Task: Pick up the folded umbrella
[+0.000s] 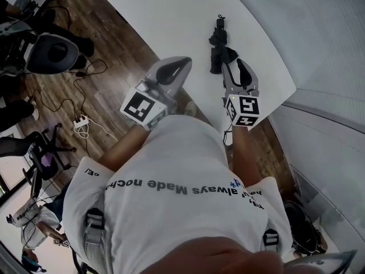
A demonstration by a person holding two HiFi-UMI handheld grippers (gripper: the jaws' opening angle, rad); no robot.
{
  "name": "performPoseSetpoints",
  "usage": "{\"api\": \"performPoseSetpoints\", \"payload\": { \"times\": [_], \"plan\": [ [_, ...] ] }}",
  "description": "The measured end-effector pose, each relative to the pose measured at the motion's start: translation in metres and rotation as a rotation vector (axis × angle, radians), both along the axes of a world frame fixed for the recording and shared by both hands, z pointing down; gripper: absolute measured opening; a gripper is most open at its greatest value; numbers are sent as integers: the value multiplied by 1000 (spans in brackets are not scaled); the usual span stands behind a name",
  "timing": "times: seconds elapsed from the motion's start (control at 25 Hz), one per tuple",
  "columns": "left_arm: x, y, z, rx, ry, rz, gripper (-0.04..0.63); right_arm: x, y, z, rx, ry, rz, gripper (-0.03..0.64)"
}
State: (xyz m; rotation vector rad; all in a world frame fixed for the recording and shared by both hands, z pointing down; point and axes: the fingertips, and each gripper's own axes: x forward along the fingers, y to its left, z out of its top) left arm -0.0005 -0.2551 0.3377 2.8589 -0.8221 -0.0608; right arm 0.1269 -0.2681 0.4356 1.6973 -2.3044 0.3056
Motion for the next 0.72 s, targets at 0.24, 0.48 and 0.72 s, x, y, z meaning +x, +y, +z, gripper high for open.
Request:
{"api": "performPoseSetpoints", "payload": {
  "times": [0.24,0.48,0.72],
  "plan": [
    [8,-1,-2,-5,-10,-1,3,26,-28,69,-177,-23,33,261],
    [-8,0,0,-17,-9,-5,3,23,-55,137,-330,-37,53,309],
    [0,-9,3,-25,-15,-17,3,39,-78,208,-483,-36,64,351]
  ]
}}
